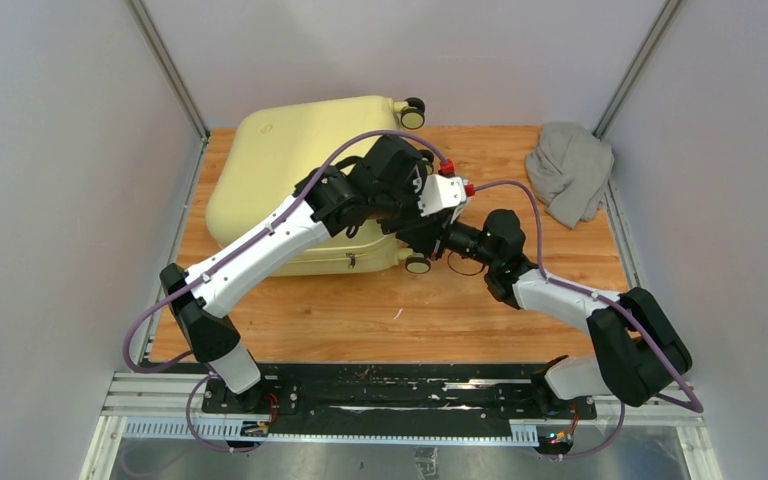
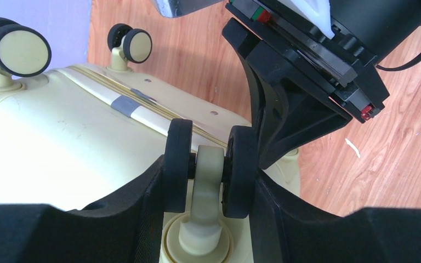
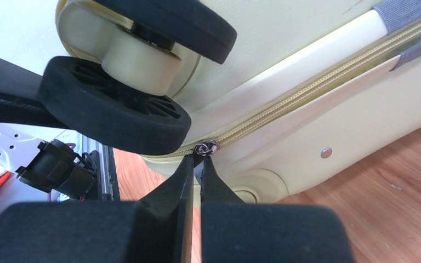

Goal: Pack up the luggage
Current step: Zip the luggage at the center of the board.

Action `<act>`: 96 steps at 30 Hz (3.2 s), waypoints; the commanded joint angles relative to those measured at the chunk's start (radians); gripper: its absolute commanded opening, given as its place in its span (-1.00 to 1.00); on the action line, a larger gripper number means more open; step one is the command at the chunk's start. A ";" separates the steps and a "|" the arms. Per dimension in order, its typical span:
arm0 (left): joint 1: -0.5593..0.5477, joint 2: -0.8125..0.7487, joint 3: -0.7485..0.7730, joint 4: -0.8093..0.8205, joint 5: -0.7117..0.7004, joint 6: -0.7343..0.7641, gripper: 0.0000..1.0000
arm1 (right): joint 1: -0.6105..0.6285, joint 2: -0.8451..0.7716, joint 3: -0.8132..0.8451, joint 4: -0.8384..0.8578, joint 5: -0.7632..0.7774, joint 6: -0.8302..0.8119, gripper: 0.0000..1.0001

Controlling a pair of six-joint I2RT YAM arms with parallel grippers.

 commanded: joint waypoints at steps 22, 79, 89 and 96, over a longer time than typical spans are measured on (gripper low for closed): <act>-0.015 -0.018 0.159 0.247 0.022 -0.070 -1.00 | 0.175 -0.083 -0.094 0.051 0.101 -0.016 -1.00; -0.015 -0.154 0.042 0.266 0.122 -0.067 -1.00 | -0.126 -0.117 -0.127 0.049 -0.263 0.154 0.51; -0.015 -0.172 0.024 0.267 0.128 -0.077 -1.00 | -0.103 0.078 -0.055 0.361 -0.332 0.398 0.48; -0.015 -0.171 0.021 0.269 0.124 -0.069 -1.00 | -0.092 0.194 -0.046 0.592 -0.380 0.572 0.38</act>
